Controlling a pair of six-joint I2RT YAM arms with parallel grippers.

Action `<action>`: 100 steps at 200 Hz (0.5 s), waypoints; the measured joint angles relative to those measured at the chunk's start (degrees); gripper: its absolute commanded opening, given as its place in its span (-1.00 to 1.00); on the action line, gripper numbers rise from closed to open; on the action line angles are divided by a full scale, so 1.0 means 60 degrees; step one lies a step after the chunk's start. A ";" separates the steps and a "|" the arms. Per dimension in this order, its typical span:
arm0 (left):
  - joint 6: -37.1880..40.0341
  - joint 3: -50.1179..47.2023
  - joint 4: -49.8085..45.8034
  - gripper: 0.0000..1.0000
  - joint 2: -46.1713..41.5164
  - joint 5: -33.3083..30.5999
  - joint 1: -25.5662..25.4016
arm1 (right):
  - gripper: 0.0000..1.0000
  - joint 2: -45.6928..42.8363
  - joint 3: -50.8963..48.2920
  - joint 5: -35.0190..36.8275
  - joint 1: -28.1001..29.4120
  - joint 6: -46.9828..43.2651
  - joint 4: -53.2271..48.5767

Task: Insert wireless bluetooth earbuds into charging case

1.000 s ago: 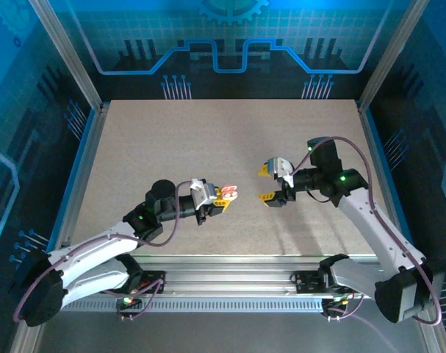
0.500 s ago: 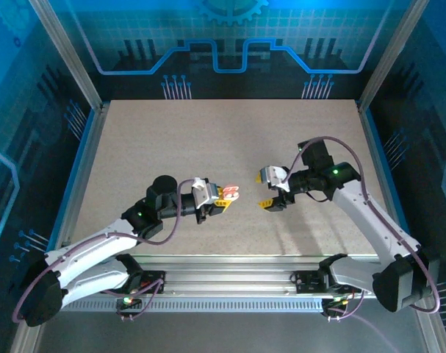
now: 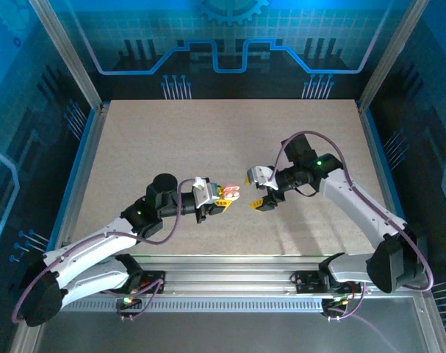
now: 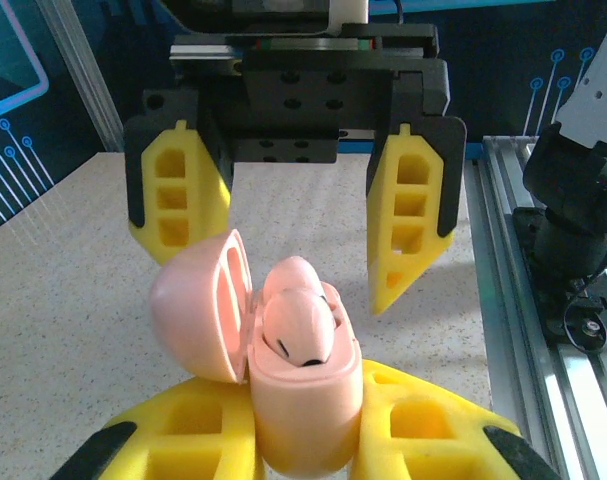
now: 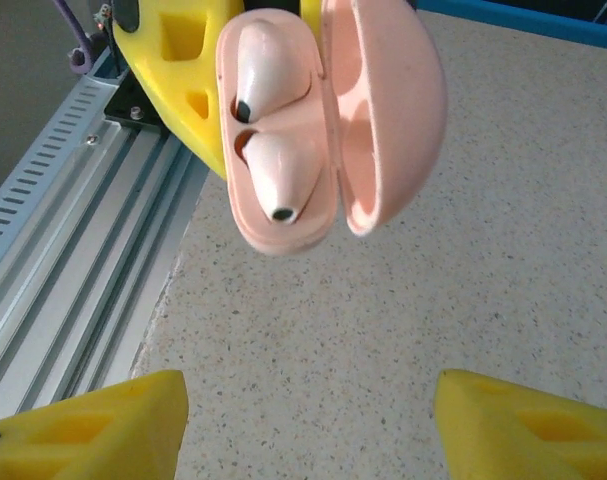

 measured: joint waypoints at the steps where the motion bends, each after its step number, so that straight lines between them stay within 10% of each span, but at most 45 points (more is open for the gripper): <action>1: 0.0000 0.0000 0.0000 -0.62 0.0000 0.0000 0.0000 | 0.32 0.0011 0.0007 0.0004 0.0007 0.0000 -0.0004; 100: 0.0069 0.0000 0.0022 -0.62 0.0106 0.0004 0.0000 | 0.26 0.0594 0.0590 -0.0073 0.0641 -0.0102 -0.0117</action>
